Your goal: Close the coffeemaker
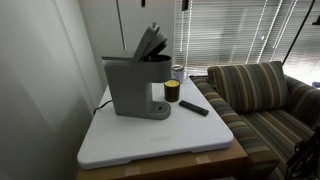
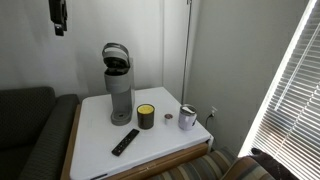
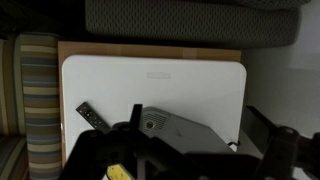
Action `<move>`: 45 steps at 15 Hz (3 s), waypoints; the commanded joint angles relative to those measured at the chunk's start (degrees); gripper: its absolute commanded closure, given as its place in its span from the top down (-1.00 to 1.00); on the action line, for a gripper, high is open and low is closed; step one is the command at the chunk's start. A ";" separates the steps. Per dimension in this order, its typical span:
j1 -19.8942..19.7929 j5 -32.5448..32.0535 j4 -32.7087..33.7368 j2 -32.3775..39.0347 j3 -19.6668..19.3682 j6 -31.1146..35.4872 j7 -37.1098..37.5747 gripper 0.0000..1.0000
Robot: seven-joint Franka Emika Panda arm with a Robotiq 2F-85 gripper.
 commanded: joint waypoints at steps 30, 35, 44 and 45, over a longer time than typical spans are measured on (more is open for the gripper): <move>7.22 -14.96 43.80 30.09 -12.52 -8.97 14.21 -1.00; 9.20 -23.55 45.77 32.00 -15.37 -14.89 15.22 -1.00; 9.56 -23.67 51.35 33.34 -14.51 -20.66 14.68 -1.00; 9.33 -23.10 51.80 33.43 -14.24 -20.46 14.67 -1.00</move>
